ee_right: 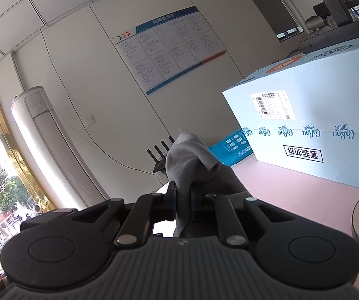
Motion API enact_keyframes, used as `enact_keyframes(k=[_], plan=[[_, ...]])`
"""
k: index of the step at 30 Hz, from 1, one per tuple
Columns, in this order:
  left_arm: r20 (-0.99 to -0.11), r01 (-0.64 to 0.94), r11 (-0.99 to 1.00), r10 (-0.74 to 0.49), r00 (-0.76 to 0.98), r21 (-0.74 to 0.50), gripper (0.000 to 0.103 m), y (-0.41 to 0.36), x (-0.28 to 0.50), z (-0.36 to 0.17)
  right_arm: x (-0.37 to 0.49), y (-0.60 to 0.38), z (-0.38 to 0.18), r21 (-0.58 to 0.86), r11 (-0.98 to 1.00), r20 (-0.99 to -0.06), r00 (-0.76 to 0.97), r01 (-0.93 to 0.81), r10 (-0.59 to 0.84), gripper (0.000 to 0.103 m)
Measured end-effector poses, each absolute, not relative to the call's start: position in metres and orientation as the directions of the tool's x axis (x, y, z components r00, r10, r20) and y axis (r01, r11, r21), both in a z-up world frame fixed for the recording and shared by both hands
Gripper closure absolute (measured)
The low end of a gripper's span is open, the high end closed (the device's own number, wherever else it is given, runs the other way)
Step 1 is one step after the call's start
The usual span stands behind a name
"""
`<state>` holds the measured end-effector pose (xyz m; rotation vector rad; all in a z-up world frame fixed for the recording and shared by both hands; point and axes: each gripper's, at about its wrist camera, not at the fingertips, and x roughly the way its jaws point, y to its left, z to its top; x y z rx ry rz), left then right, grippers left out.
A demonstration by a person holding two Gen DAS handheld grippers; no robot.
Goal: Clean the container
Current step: 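Wipe the cloth around the lid rim with the right gripper while the left gripper holds the bottle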
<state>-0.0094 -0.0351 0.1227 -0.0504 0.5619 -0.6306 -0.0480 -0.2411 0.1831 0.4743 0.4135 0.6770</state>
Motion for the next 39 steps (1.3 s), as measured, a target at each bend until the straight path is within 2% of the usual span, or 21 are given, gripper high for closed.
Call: enact_keyframes(k=[10,15,26,34,39], plan=[[-0.482,0.547,0.809,-0.576,0.661,-0.215,0.037,-0.036,-0.001,0.124,-0.050,-0.223,0.189,0.563,0.606,-0.182,0.632,-0.561,0.754,0.088],[-0.478,0.550,0.807,-0.577,0.662,-0.212,0.037,-0.032,-0.006,0.124,-0.039,-0.207,0.198,0.520,0.602,-0.188,0.606,-0.606,0.773,0.088],[-0.472,0.550,0.807,-0.579,0.665,-0.216,0.037,-0.030,-0.006,0.125,-0.024,-0.208,0.195,0.394,0.744,-0.264,0.709,-0.539,0.654,0.088],[-0.476,0.548,0.807,-0.580,0.661,-0.222,0.037,-0.037,0.002,0.126,-0.045,-0.232,0.187,0.405,0.780,-0.291,0.741,-0.477,0.605,0.088],[-0.478,0.545,0.809,-0.577,0.662,-0.222,0.037,-0.034,-0.003,0.124,-0.060,-0.228,0.190,0.431,0.751,-0.294,0.709,-0.500,0.641,0.088]])
